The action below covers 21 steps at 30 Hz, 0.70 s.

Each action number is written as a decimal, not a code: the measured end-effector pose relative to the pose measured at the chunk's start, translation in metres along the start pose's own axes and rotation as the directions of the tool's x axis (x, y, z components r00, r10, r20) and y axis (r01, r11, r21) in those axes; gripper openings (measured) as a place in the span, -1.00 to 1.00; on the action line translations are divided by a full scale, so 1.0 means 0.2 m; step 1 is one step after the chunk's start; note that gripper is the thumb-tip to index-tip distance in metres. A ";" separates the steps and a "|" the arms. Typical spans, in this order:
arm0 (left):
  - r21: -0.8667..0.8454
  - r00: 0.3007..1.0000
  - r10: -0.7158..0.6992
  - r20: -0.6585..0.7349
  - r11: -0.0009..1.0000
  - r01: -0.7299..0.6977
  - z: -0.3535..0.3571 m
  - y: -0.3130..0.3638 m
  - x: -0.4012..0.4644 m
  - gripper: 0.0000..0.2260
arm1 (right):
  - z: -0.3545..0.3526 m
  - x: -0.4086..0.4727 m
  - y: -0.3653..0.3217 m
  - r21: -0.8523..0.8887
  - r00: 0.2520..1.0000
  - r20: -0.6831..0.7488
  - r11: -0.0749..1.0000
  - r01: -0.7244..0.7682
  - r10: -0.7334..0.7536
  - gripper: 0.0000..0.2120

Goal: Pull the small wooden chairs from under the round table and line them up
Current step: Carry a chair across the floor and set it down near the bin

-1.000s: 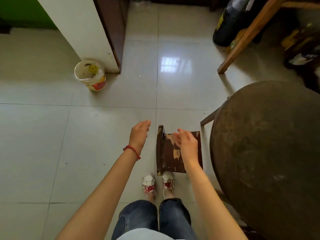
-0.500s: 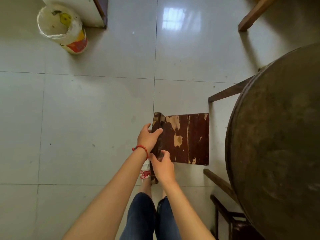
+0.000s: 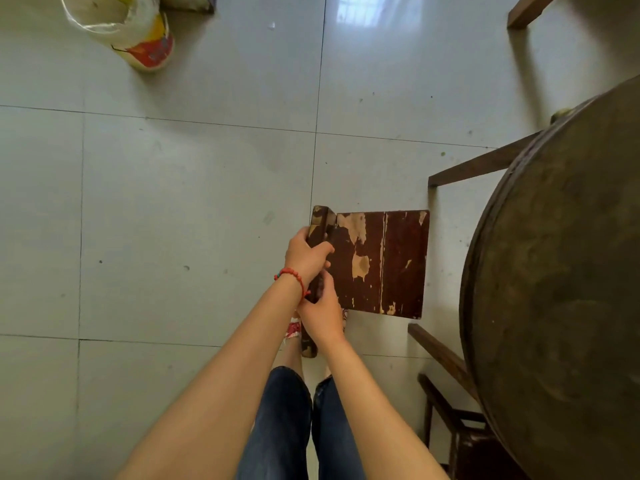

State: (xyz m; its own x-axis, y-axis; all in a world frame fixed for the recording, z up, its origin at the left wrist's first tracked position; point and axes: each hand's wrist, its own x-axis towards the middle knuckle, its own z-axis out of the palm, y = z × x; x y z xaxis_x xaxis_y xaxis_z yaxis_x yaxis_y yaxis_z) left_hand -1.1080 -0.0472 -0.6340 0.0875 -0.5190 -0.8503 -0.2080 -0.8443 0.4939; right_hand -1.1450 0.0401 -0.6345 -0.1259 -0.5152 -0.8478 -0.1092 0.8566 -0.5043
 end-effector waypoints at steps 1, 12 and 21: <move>0.001 1.000 0.000 0.007 1.000 0.000 0.00 0.01 -0.01 -0.84 | -0.01 0.01 0.01 0.030 1.000 0.013 1.000 -0.003 0.002 -0.45; -0.010 0.992 0.098 -0.073 0.995 -0.099 0.11 0.29 -0.18 -0.79 | -0.11 -0.10 -0.15 0.112 0.980 -0.124 0.980 0.168 -0.154 -0.50; -0.061 0.974 0.130 -0.187 0.988 -0.144 -0.16 0.66 -0.34 -0.78 | -0.04 -0.20 -0.55 0.098 0.968 -0.020 0.963 0.249 -0.248 -0.45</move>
State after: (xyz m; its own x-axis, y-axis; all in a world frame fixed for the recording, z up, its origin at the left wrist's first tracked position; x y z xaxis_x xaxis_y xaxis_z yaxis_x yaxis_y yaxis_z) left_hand -1.1108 -0.1272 -0.5062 0.2399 -0.6402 -0.7298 -0.1588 -0.7675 0.6211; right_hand -1.1354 -0.0350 -0.5442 -0.1148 -0.7123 -0.6924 -0.0395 0.6997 -0.7133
